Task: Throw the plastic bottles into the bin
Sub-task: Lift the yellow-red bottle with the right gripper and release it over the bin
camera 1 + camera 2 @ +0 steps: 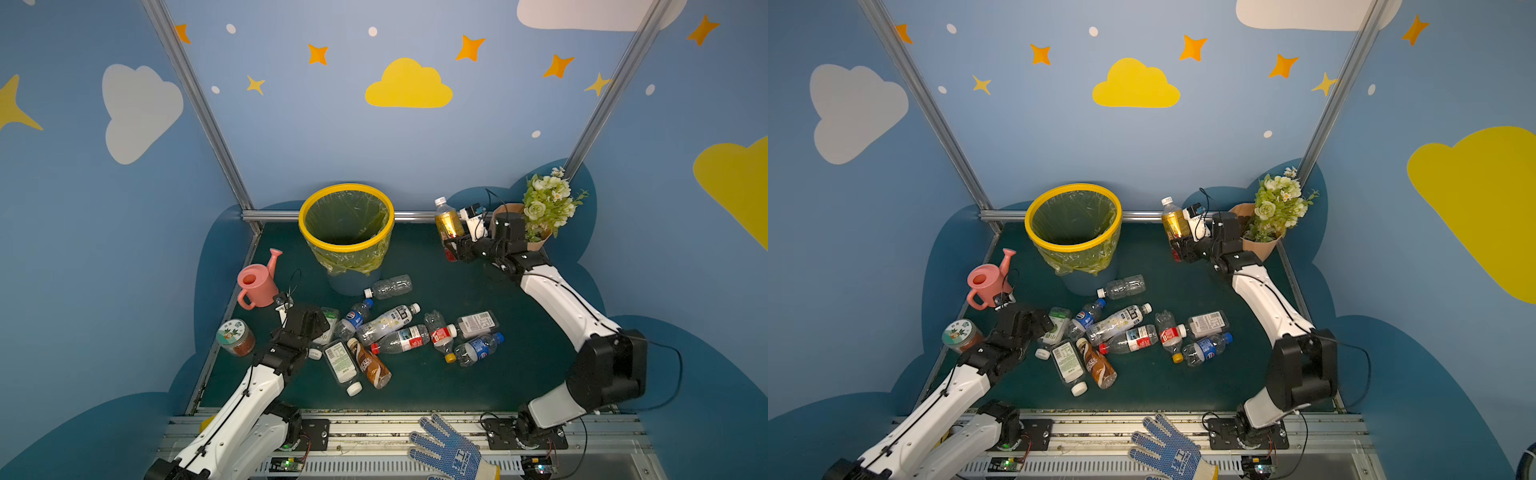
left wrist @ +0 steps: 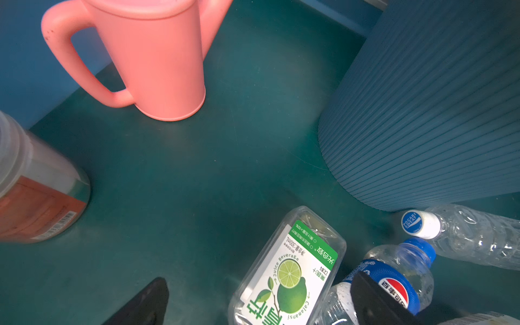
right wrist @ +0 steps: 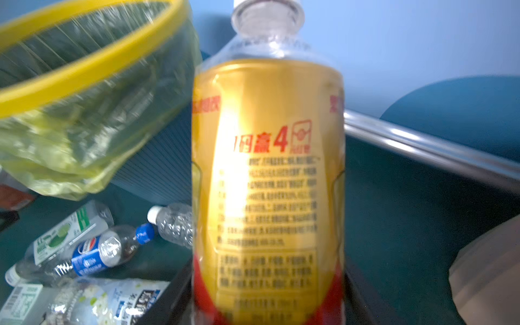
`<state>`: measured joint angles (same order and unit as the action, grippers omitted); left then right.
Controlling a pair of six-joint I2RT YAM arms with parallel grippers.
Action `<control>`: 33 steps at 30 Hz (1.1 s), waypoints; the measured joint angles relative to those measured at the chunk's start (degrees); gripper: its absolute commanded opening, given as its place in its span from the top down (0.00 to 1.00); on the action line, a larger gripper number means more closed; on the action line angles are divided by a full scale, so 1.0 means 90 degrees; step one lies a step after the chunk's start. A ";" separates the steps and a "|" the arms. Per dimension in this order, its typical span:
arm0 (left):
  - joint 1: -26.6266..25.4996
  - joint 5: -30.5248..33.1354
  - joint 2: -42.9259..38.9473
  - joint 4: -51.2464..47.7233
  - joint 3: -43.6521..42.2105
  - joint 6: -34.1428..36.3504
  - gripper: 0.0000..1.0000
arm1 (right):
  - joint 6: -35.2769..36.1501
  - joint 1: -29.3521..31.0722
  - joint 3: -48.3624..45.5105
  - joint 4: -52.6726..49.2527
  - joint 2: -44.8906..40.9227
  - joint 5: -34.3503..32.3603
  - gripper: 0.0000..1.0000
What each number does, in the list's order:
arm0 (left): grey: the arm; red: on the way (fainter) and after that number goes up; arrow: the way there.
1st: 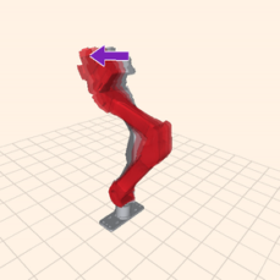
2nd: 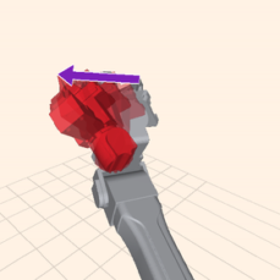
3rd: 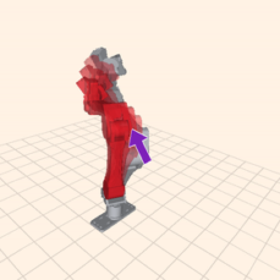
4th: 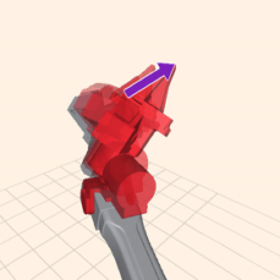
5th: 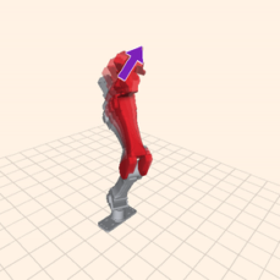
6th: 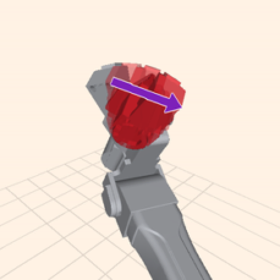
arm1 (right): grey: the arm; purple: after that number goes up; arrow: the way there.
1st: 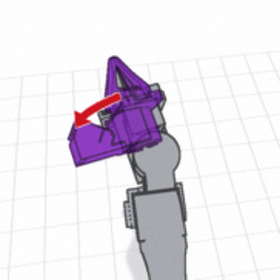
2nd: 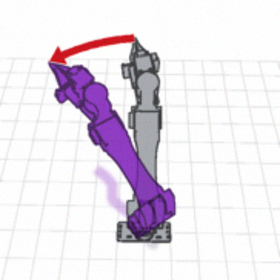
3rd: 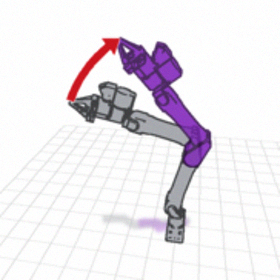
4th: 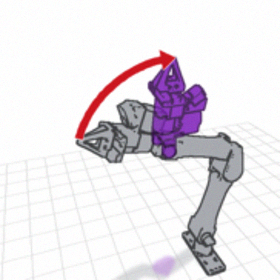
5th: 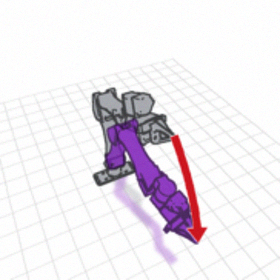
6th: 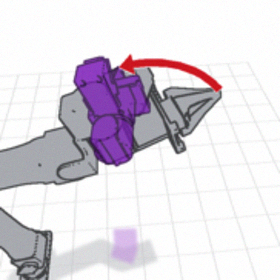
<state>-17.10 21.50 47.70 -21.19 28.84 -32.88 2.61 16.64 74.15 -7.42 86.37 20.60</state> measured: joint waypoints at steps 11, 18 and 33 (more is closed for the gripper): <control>0.0012 -0.0041 -0.0087 0.0034 -0.0124 -0.0073 0.00 | -0.1404 0.0085 -0.0559 0.2543 -0.1914 0.0260 0.47; 0.0012 -0.0092 -0.0185 0.0044 -0.0138 -0.0119 0.00 | -0.1940 0.0940 0.0430 0.3300 -0.1105 0.0607 0.46; 0.0015 -0.0131 -0.0590 -0.0056 -0.0199 -0.0187 0.00 | -0.2132 0.1826 0.4940 -0.0117 0.3504 0.1608 0.05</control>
<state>-16.97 20.32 42.39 -21.69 27.05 -34.57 -16.58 33.08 118.61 -8.47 117.91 35.07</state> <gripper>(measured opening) 0.998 0.935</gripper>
